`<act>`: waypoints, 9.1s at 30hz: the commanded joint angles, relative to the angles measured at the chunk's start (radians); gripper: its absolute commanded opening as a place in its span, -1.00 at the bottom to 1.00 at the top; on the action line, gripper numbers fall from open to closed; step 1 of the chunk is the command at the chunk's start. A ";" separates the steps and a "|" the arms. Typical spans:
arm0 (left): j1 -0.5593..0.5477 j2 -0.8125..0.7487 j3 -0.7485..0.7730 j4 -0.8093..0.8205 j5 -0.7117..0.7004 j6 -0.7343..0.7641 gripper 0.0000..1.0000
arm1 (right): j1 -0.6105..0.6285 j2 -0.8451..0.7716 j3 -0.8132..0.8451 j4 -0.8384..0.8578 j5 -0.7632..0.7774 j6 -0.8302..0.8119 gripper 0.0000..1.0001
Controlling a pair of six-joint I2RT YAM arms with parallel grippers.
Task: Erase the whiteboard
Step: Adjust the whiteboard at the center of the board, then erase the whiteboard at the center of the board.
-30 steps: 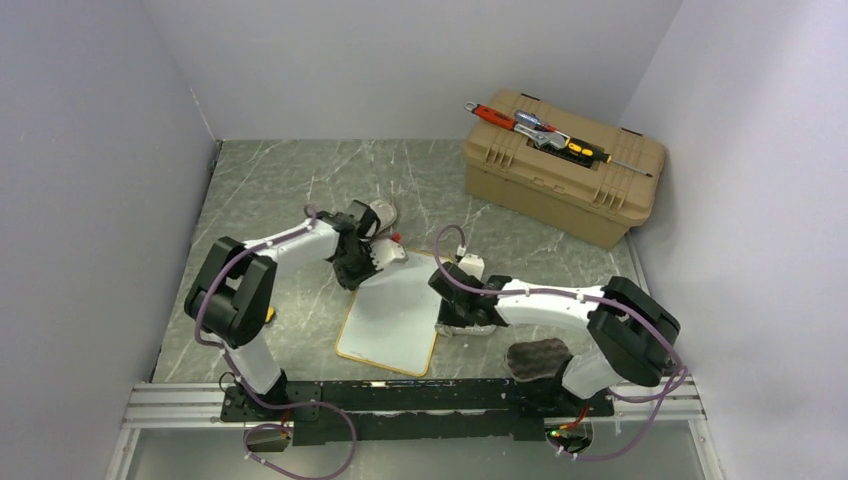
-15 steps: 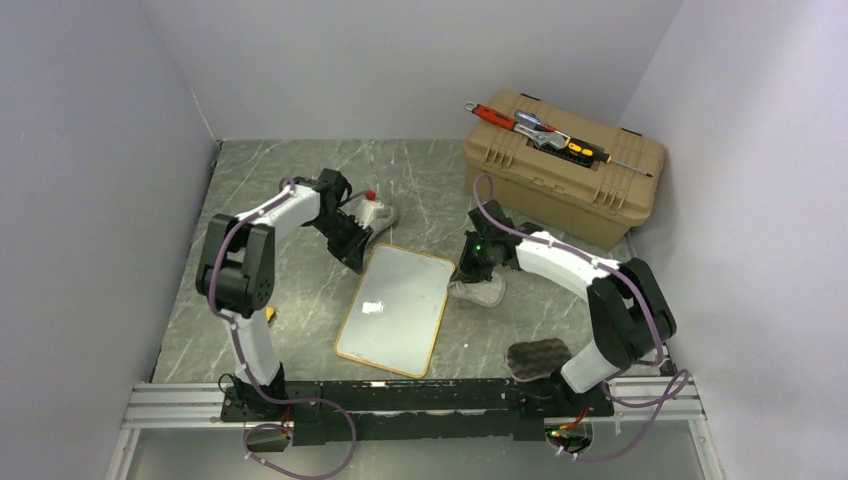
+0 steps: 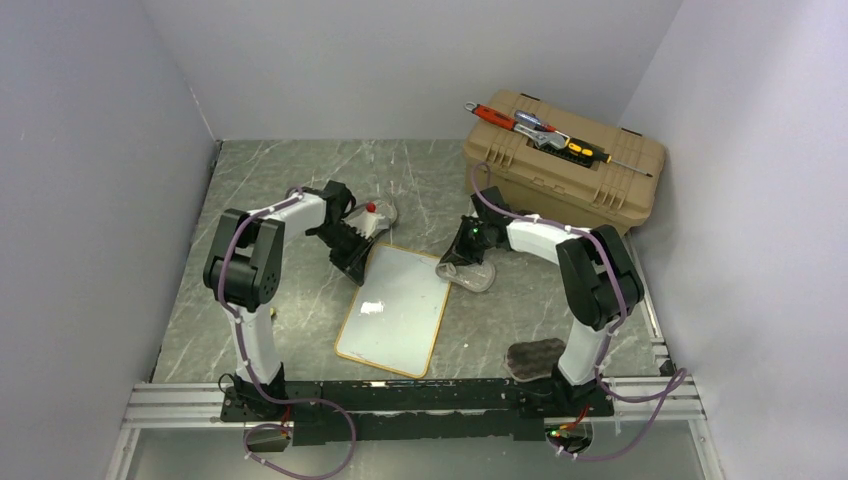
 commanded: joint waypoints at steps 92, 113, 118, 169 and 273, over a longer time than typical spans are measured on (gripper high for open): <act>-0.082 0.003 -0.144 0.170 -0.206 0.070 -0.95 | 0.238 0.161 -0.217 0.279 0.391 0.281 -1.00; -0.044 -0.018 -0.159 0.172 -0.180 0.082 -0.95 | 0.345 0.109 -0.226 0.119 0.675 0.330 -1.00; -0.042 -0.019 -0.164 0.174 -0.173 0.081 -0.95 | 0.376 0.178 -0.131 0.082 0.721 0.300 -1.00; -0.039 -0.024 -0.175 0.173 -0.182 0.068 -0.95 | 0.280 0.272 -0.073 0.279 0.432 0.192 -1.00; -0.029 -0.051 -0.196 0.179 -0.158 0.091 -0.95 | 0.303 0.204 -0.220 0.219 0.394 0.211 -1.00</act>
